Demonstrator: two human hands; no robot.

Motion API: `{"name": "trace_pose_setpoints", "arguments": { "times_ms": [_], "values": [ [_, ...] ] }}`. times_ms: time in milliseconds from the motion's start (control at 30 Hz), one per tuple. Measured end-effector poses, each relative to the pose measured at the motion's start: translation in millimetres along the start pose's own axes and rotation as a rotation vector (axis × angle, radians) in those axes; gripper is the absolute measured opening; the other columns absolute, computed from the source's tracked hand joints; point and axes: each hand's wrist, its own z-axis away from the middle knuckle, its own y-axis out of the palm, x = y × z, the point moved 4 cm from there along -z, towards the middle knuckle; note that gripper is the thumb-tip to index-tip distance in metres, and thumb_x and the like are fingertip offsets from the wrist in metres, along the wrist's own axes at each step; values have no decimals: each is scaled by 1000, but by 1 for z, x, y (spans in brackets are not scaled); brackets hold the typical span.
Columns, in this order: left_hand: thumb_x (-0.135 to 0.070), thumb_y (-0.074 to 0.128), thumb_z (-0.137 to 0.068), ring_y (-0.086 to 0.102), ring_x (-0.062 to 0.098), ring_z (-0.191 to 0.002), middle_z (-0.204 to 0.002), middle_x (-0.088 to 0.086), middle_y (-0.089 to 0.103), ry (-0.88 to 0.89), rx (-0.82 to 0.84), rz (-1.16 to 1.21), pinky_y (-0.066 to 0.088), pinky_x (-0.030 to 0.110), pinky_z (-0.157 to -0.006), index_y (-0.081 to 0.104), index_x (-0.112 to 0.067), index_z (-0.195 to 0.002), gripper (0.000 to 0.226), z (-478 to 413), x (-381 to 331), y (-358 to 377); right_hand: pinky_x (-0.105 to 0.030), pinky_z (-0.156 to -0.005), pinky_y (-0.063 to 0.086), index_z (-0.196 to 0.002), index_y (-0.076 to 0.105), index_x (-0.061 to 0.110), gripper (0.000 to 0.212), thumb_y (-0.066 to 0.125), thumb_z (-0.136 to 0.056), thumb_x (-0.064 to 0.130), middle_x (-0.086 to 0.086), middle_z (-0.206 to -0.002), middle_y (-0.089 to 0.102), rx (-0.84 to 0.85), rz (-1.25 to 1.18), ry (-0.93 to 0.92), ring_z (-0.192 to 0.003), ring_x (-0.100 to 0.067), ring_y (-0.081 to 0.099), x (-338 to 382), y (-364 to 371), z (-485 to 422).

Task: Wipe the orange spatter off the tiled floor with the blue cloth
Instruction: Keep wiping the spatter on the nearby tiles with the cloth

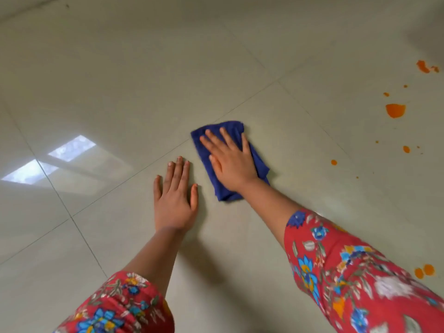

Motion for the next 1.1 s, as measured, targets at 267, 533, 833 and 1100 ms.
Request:
{"name": "trace_pose_setpoints", "arguments": {
  "times_ms": [267,533,833,1100],
  "values": [
    [-40,20,-96,-3,8,-148,-161,-10,3,-8,22,-16,3,40,-119,11,-26,-154,60,-1,-2,2,-58,-116,9,-153,23,31,57,24,-96,38,12,-161,19,-32,-47,138,-149,-21,16,36,12,68],
    [-37,20,-96,-5,8,-148,-161,-11,0,-3,21,-23,3,40,-120,6,-25,-154,61,-1,-2,-1,-60,-116,6,-153,15,35,53,24,-101,39,14,-162,12,-32,-78,403,-150,-18,9,-56,1,-34],
    [-37,20,-96,0,9,-148,-161,-9,5,-9,22,-31,7,42,-119,13,-23,-154,60,-2,-1,2,-64,-114,12,-152,24,32,57,24,-97,40,11,-160,21,-55,-66,39,-149,-23,15,42,9,40],
    [-37,20,-97,-5,8,-148,-161,-11,0,-10,22,-41,5,42,-120,5,-25,-154,61,-1,-2,1,-64,-113,10,-153,23,32,57,25,-97,40,12,-160,23,-158,-100,734,-149,-22,17,-61,6,72]
  ]
}}
